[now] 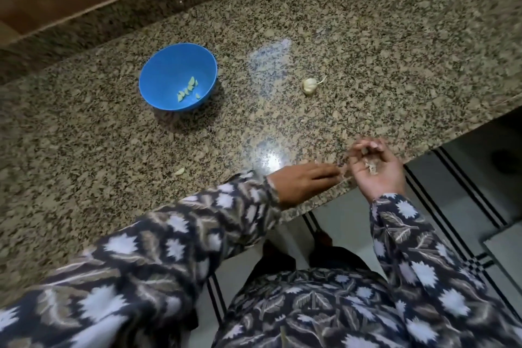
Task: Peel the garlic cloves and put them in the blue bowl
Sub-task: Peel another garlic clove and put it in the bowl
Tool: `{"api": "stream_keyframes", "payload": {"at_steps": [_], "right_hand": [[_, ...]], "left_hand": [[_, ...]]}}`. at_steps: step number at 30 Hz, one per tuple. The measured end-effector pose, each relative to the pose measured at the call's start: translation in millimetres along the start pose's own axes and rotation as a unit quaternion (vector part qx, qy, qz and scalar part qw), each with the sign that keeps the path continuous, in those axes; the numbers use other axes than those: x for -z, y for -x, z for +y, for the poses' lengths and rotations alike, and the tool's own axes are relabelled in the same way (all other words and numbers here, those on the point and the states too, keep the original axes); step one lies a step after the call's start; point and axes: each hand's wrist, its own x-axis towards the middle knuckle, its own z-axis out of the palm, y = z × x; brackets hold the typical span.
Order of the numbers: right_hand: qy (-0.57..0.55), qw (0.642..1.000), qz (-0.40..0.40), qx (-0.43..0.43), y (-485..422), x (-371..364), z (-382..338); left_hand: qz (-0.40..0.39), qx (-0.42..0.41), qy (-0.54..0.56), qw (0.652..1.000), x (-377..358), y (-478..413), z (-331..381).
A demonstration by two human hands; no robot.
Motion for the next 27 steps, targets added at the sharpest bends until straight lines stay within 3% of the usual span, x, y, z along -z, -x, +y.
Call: {"api": "stream_keyframes", "payload": {"at_steps": [6,14,20,22,24,26,27], "right_hand": [[0.039,0.995,0.026,-0.083,-3.2,-7.6,37.3],[0.088,0.98,-0.001,-0.18,-10.0,-9.9,89.3],[0.131,0.955,-0.022,-0.266,-10.1,-11.2,117.7],[0.144,0.945,-0.019,-0.292,-9.3,-11.0,123.9],[0.162,0.932,-0.018,-0.323,-4.8,-9.7,127.7],[0.183,0.916,-0.019,-0.355,1.8,-5.3,133.6],[0.195,0.908,-0.017,-0.372,6.0,-2.7,138.5]], "left_hand": [[0.035,0.083,-0.026,0.996,-4.9,102.5,5.9],[0.129,0.191,-0.104,0.968,-0.1,161.2,29.9],[0.126,0.409,-0.102,0.898,3.2,164.3,54.2],[0.097,0.514,-0.068,0.85,12.1,153.8,64.8],[0.133,0.645,0.038,0.751,20.4,141.5,76.1],[0.27,0.73,0.255,0.573,26.8,143.3,80.0],[0.348,0.71,0.384,0.476,29.8,152.0,80.5]]}}
